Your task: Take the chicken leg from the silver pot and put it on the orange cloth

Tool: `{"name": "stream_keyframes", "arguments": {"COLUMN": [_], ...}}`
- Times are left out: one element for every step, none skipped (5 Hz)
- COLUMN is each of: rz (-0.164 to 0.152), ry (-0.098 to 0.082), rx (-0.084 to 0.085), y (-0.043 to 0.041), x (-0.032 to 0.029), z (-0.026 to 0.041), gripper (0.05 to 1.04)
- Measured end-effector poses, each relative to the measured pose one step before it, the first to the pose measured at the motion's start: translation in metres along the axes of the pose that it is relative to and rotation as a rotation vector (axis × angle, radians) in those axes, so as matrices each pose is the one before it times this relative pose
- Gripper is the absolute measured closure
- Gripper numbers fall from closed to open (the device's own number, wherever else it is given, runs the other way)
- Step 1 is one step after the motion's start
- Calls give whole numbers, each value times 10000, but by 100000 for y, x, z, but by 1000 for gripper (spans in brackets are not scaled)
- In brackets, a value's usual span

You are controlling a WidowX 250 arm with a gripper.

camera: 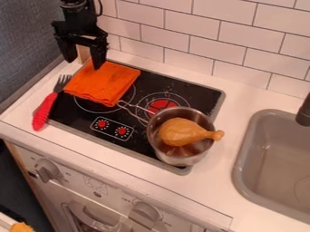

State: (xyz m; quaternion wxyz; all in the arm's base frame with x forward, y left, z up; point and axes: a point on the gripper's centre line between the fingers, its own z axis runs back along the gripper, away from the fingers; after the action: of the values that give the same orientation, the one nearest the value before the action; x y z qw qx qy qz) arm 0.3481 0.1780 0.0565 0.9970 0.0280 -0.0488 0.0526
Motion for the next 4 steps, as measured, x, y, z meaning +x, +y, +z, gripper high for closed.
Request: {"name": "stream_keyframes", "arguments": {"rz": [-110, -744, -1417, -1433], "ry": [351, -270, -703, -2], "rx": [-197, -325, -676, -667], "y": [-604, -3333, -5324, -3396], "x": [-646, -561, 198, -941], "z": [-1347, 1419, 3368, 689], "gripper": [85, 85, 85, 85]}}
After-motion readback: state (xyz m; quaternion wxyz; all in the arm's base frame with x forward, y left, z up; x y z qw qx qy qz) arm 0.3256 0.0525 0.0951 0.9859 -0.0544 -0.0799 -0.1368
